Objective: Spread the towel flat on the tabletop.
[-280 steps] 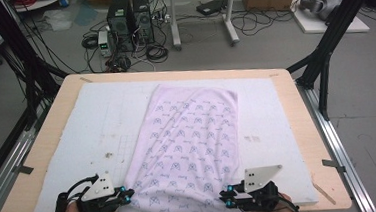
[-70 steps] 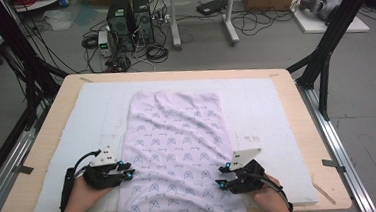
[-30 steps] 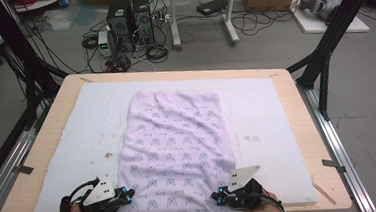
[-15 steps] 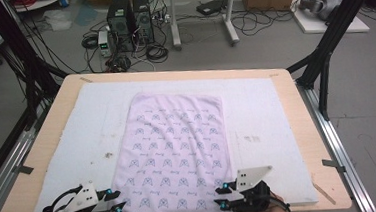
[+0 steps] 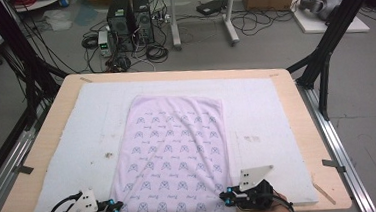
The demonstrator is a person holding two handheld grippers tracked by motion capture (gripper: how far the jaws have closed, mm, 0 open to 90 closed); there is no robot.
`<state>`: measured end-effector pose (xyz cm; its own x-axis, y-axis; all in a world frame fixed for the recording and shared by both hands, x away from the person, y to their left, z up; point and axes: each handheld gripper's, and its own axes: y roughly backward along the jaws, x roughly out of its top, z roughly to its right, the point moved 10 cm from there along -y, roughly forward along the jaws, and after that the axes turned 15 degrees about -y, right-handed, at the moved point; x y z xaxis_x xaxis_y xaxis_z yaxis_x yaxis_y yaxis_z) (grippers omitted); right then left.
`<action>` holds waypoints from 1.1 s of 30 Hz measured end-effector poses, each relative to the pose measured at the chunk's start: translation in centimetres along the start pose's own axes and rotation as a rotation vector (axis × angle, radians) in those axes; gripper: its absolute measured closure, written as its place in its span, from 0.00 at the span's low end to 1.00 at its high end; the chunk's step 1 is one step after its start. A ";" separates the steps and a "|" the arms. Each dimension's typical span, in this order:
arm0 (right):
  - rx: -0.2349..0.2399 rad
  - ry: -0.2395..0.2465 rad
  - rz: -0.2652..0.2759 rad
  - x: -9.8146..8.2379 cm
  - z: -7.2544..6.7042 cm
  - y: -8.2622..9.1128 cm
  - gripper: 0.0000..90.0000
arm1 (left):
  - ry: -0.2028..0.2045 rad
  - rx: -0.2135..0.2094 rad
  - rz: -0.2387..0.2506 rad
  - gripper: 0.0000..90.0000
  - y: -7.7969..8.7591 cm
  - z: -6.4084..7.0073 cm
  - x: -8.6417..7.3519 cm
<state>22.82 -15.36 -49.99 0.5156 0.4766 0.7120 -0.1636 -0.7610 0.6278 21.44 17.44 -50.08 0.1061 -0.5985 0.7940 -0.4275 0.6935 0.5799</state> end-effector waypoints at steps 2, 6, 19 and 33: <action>-0.011 -0.042 0.024 0.5 0.8 0.2 0.76 | 0.009 0.007 0.013 0.75 -0.1 -0.5 0.6; -0.065 -0.075 0.055 1.4 2.4 0.7 0.67 | 0.018 0.034 0.026 0.63 -0.5 -2.0 1.4; -0.138 -0.137 0.099 5.2 6.6 0.8 0.44 | 0.076 0.076 0.024 0.44 -2.8 -7.8 3.9; -0.182 -0.148 0.140 10.1 10.6 0.7 0.29 | 0.122 0.135 0.033 0.38 -4.6 -12.8 6.0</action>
<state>36.80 -15.72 -45.71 0.5928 0.2928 0.7503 -0.3835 -0.7166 0.5826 35.58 15.80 -45.67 0.1950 -0.5177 0.8331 -0.5482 0.6468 0.5302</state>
